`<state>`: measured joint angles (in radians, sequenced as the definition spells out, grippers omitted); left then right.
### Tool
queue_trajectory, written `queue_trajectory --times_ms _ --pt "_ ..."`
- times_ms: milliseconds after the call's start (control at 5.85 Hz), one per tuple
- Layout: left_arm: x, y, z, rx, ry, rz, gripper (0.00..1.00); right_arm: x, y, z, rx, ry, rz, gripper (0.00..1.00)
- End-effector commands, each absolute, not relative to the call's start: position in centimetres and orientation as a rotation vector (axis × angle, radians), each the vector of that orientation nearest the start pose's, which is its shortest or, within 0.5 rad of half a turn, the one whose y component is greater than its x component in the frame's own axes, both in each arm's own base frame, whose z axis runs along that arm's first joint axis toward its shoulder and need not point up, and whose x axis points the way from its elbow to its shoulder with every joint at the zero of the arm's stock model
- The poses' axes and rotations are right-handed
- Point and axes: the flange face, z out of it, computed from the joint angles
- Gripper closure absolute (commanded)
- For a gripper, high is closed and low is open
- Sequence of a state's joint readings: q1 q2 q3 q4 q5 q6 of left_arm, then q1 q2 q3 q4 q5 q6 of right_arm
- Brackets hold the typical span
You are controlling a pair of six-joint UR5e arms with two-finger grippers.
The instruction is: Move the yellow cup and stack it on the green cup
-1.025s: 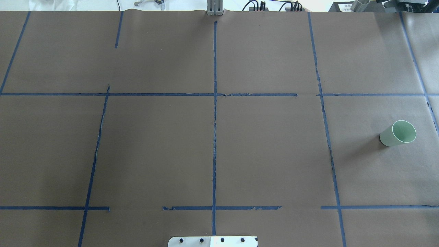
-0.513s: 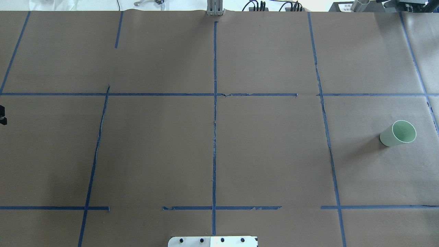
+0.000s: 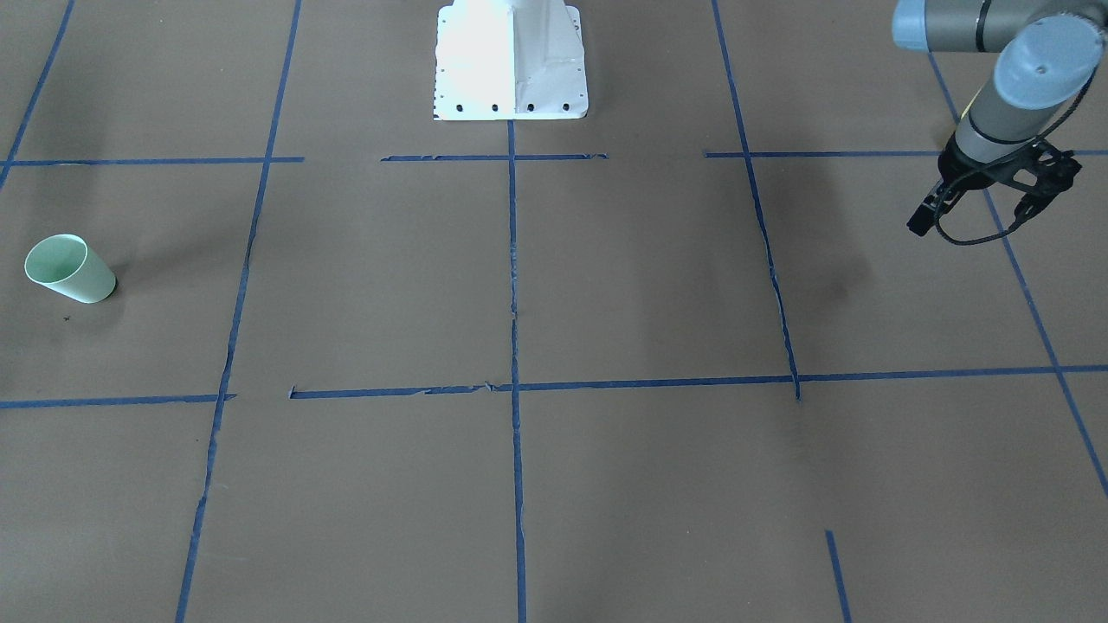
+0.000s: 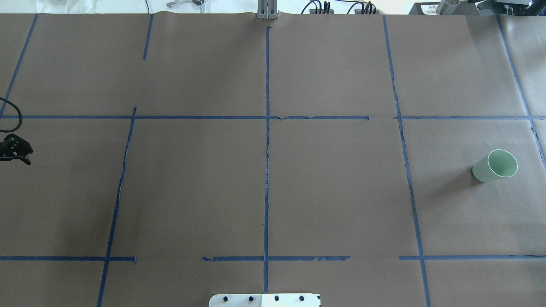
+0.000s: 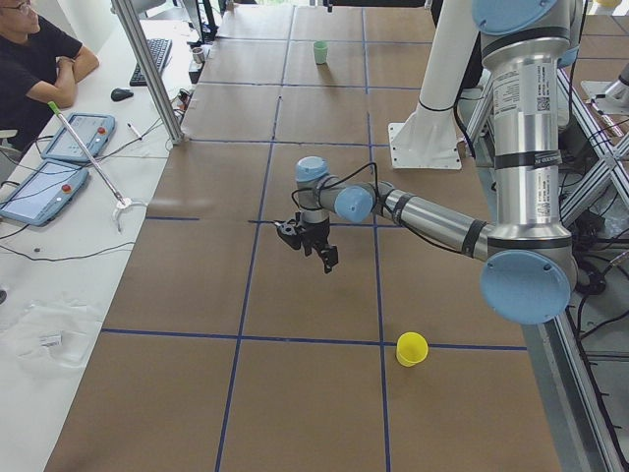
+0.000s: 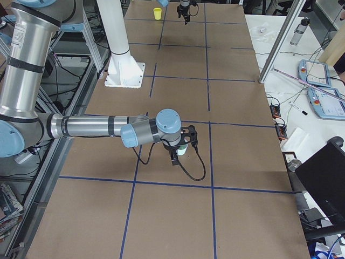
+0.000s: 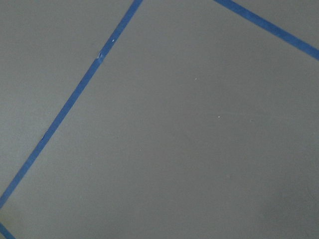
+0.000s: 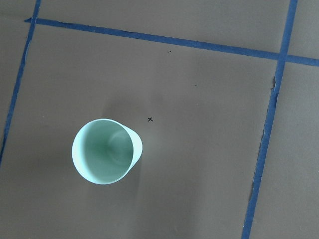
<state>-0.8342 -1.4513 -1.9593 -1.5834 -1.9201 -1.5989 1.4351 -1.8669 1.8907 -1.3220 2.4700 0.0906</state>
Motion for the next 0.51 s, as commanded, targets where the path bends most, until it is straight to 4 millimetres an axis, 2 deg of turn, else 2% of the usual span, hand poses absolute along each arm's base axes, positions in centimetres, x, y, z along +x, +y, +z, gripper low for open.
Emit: queue_trajectory --times_ms 0,342 --pt "24.6 -38.5 55.9 -0.146 0.143 -1.071 0.00 0.3 -38.5 59.3 0.146 -0.923 -0.162 0.00" --pt "27.1 -36.6 56.4 -0.124 -0.120 -1.293 0.00 0.2 -38.5 59.5 0.142 -0.922 -0.163 0.00"
